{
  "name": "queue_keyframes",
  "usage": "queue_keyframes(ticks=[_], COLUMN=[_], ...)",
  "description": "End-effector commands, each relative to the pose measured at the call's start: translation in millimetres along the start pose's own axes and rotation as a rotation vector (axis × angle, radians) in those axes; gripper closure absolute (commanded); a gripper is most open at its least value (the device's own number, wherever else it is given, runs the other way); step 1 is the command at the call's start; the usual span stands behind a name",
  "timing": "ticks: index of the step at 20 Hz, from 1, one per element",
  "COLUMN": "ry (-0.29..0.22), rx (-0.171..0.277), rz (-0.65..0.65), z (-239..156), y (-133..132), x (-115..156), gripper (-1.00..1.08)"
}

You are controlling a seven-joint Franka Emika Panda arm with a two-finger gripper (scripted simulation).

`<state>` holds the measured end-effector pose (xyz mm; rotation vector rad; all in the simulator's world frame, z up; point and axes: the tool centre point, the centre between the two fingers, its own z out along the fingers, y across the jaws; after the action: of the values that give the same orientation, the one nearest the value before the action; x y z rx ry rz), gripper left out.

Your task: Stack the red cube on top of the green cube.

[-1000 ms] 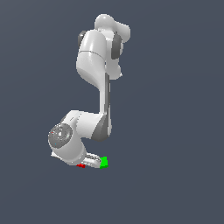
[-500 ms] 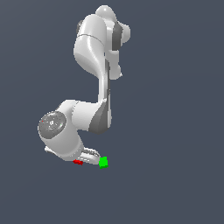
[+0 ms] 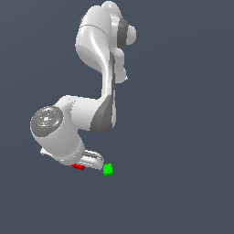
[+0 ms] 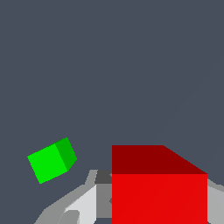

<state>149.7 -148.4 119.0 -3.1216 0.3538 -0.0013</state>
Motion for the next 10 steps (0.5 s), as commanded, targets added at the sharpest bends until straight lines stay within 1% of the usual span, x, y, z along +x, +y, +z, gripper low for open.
queue_keyframes(ticks=[1, 6, 10], ry=[0.0, 0.0, 0.0], rx=[0.0, 0.0, 0.0], rz=[0.0, 0.0, 0.0], z=[-0.2, 4.3, 17.3], y=[0.0, -7.9, -31.3], x=[0.0, -2.2, -7.7], gripper=[1.08, 1.08, 1.08])
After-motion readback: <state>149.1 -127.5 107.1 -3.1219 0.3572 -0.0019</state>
